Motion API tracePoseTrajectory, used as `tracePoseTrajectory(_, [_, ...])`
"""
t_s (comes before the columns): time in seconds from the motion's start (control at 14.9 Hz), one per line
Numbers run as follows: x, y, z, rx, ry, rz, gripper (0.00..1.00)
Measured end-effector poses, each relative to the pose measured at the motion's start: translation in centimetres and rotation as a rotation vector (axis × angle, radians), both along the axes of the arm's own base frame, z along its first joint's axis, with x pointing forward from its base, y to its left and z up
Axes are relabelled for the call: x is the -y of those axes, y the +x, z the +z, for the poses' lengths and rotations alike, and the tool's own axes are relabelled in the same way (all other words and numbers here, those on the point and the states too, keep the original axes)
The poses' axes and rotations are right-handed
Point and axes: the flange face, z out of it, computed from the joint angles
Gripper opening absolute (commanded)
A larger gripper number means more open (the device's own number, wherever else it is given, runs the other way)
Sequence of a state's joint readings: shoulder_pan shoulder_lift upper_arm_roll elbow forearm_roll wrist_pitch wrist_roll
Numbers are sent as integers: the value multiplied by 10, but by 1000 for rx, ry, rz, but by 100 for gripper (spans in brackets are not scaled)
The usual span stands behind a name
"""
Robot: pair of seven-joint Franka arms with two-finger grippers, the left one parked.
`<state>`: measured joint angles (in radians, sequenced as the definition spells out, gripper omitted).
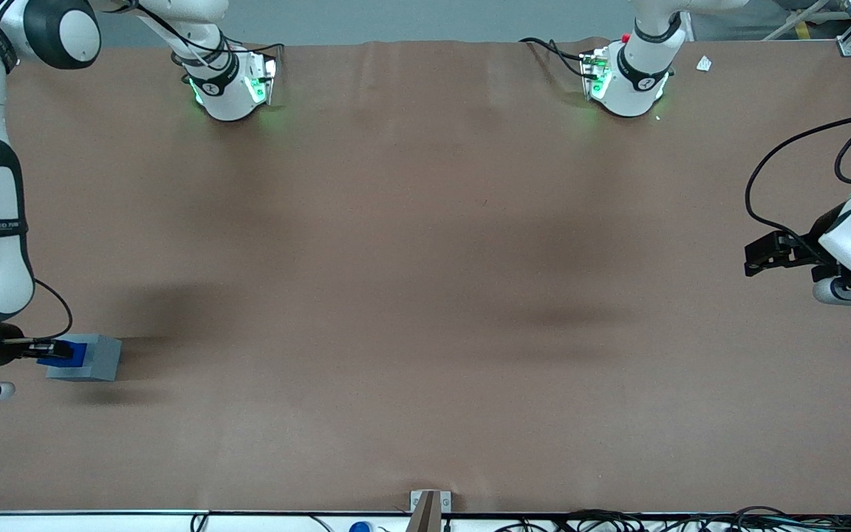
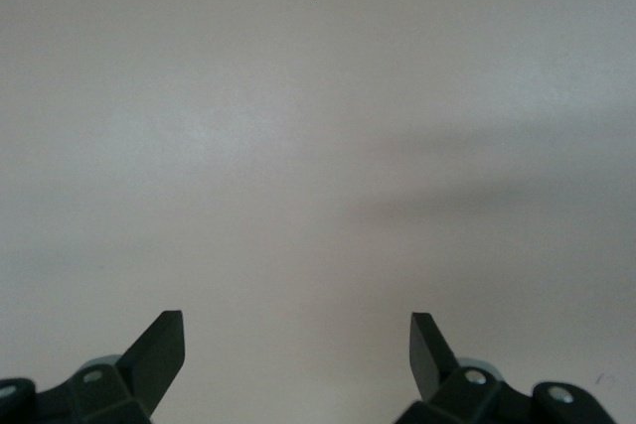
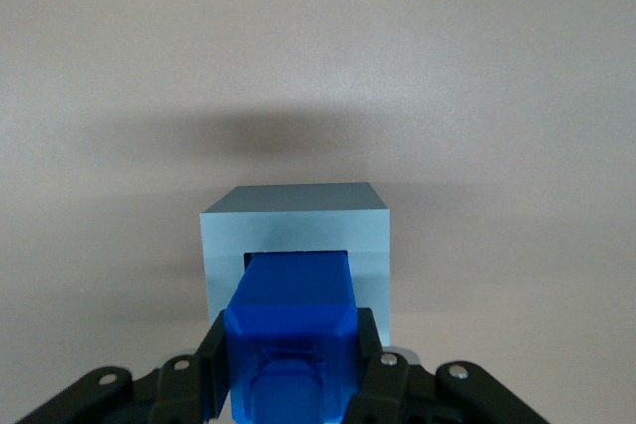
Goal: Insert blue part into gray base with right arm
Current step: 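Lower the blue block into the gray base's hole, pressing down, then open the right gripper to release the blue block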
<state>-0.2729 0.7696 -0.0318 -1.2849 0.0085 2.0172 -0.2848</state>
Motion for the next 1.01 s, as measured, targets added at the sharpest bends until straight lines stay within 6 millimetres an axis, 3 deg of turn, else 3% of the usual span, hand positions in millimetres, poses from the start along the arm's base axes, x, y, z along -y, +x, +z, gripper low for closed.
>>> tracePoseTrajectory(0.27, [3,-1,-1,2,9,-10,1])
tracePoseTrajectory(0.34, [3,-1,-1,2,9,-10,5])
tracePoseTrajectory(0.4, [3,-1,-1,2,9,-10,17])
tracePoseTrajectory(0.54, [3,-1,-1,1,9,-10,60])
tracePoseTrajectory(0.61, [3,-1,-1,1,9,-10,70])
tracePoseTrajectory(0.67, [3,-1,-2,-2,10,-10,92])
tracePoseTrajectory(0.74, [3,-2,-4,-6,11,-10,100])
tracePoseTrajectory(1.01, [6,-3,-3,-17,28,-23,100])
